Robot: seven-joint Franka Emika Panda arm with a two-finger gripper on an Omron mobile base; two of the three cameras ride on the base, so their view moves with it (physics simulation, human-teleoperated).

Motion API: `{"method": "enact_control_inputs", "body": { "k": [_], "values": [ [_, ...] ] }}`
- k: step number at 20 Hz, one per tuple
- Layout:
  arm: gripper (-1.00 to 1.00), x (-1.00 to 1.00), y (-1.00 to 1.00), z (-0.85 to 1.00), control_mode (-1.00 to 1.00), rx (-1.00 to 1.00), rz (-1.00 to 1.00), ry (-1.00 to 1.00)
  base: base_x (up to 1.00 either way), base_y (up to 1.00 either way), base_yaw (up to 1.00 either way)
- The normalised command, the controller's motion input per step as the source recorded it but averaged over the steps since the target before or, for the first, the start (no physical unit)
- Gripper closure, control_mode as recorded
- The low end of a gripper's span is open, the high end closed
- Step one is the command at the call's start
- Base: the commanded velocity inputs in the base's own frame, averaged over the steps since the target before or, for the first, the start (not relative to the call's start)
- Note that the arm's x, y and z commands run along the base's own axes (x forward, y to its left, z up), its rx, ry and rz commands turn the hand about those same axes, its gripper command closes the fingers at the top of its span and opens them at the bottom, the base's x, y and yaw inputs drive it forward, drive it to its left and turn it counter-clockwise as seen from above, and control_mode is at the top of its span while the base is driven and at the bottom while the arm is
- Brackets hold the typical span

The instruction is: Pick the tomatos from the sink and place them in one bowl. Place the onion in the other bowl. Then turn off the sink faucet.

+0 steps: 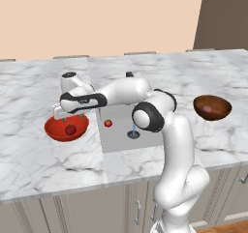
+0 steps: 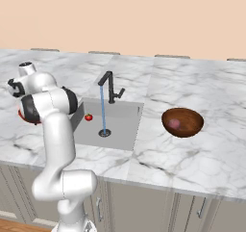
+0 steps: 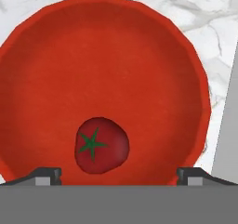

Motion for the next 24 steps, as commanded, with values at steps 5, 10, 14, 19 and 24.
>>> {"method": "enact_control_inputs", "body": {
  "k": [5, 10, 14, 19, 24],
  "values": [
    [-1.00, 0.08, -0.51, 0.20, -1.00, 0.04, 0.00, 0.00, 0.00, 0.00, 0.00],
    [-1.00, 0.12, -0.56, 0.21, -1.00, 0.06, 0.00, 0.00, 0.00, 0.00, 0.00],
    [-1.00, 0.11, -0.53, 0.12, -1.00, 0.05, 0.00, -0.01, 0.00, 0.00, 0.00],
    [-1.00, 0.10, -0.51, 0.01, -1.00, 0.05, 0.00, -0.03, 0.00, 0.00, 0.00],
    [-1.00, 0.09, -0.44, -0.01, -1.00, 0.03, 0.00, -0.04, 0.00, 0.00, 0.00]
  ]
}}
